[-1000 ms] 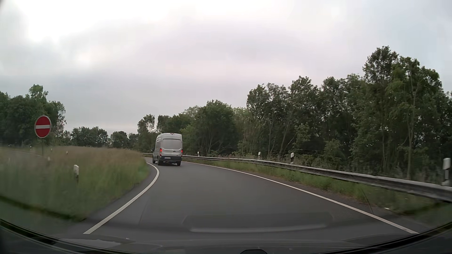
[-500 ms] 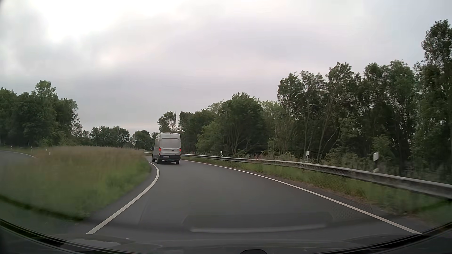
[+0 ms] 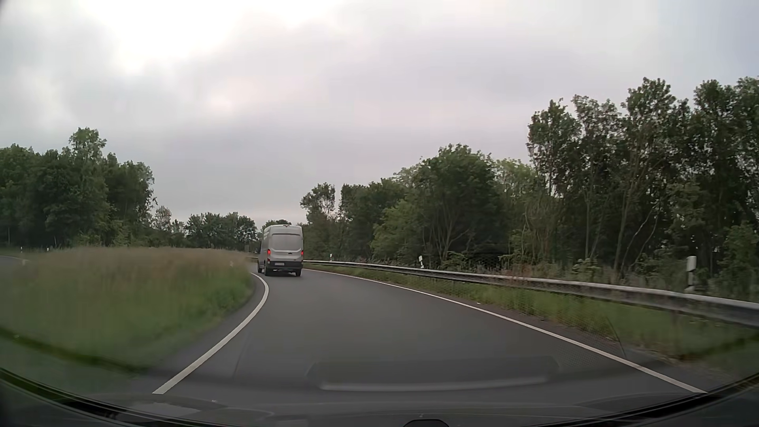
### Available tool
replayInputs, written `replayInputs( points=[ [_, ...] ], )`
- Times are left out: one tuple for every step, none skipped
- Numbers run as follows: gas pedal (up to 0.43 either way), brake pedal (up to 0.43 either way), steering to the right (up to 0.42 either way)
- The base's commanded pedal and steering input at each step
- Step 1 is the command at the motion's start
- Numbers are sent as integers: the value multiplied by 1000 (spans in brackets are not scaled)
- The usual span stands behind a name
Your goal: Follow the waypoints while adhering to traffic rules and regulations
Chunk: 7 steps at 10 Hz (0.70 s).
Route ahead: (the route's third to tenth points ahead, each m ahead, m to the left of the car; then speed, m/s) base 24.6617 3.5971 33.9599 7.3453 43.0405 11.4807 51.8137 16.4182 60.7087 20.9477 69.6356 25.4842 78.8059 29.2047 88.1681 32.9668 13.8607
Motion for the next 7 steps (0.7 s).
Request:
replayInputs(
  points=[
    [280, 0, -72],
    [280, 0, -72],
    [280, 0, -71],
    [280, 0, -70],
    [280, 0, -69],
    [280, 0, -68],
    [280, 0, -66]
  ],
)
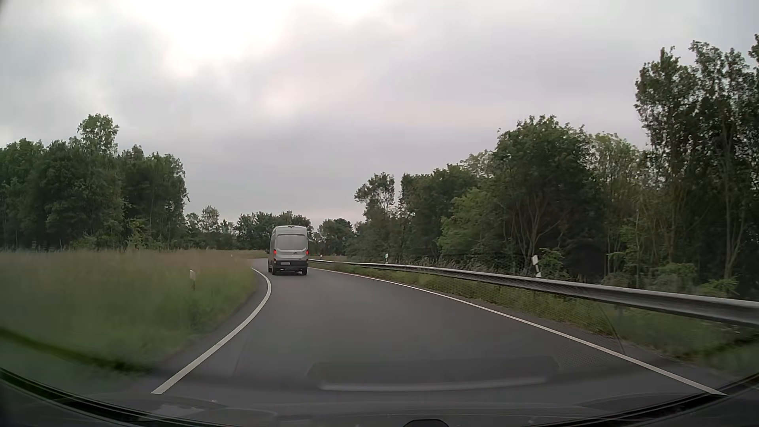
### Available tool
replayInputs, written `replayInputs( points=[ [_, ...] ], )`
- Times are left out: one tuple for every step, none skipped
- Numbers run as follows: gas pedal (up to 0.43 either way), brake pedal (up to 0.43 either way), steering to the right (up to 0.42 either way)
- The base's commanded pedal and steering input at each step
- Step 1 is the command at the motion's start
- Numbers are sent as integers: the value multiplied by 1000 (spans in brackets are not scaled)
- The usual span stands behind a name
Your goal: Follow the waypoints while adhering to traffic rules and regulations
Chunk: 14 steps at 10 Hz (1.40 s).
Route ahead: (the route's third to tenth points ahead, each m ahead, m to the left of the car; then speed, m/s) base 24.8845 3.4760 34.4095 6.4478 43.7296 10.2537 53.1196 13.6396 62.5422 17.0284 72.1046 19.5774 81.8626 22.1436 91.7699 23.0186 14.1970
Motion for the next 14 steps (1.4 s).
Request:
replayInputs(
  points=[
    [268, 0, -66],
    [268, 0, -65],
    [268, 0, -64],
    [268, 0, -63],
    [268, 0, -59],
    [268, 0, -59],
    [268, 0, -59],
    [260, 0, -59],
    [248, 0, -58],
    [248, 0, -57],
    [240, 0, -57],
    [240, 0, -56],
    [240, 0, -56],
    [240, 0, -54]
  ],
)
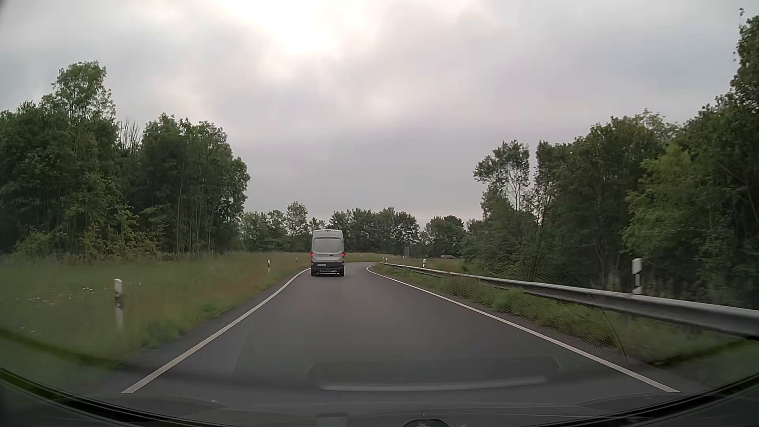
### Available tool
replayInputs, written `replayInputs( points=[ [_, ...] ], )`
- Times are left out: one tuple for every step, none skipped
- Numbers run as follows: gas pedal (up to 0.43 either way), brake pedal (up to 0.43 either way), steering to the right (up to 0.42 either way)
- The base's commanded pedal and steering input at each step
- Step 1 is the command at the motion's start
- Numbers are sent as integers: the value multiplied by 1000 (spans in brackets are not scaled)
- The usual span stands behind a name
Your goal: Follow the waypoints while adhering to traffic rules and regulations
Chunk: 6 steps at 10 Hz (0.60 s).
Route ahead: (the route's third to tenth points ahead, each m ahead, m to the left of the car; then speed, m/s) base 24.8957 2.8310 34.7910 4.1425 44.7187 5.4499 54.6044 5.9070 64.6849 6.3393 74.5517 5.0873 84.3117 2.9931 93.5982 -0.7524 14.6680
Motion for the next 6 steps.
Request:
replayInputs(
  points=[
    [240, 0, -52],
    [240, 0, -48],
    [240, 0, -44],
    [240, 0, -41],
    [240, 0, -39],
    [240, 0, -38]
  ],
)
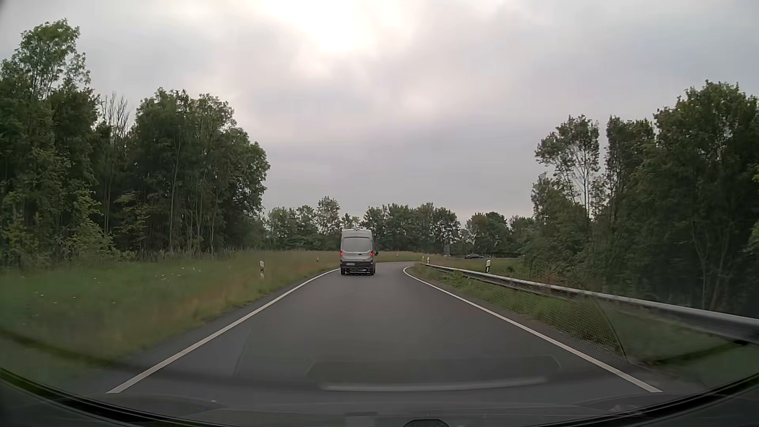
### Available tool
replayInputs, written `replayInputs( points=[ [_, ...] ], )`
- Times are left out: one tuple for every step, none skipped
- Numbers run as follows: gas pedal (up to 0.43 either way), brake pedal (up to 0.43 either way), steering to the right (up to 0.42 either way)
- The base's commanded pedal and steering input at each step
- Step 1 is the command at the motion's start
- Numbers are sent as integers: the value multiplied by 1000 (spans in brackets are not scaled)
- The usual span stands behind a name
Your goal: Follow the waypoints while adhering to traffic rules and regulations
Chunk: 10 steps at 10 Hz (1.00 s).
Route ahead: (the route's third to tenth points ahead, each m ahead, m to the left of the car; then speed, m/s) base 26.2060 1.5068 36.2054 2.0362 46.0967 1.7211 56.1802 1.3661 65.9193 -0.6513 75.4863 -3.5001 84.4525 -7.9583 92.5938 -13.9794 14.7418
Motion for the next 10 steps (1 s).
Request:
replayInputs(
  points=[
    [240, 0, -32],
    [240, 0, -29],
    [240, 0, -28],
    [240, 0, -25],
    [240, 0, -19],
    [240, 0, -12],
    [240, 0, -7],
    [240, 0, -5],
    [240, 0, -5],
    [240, 0, -5]
  ],
)
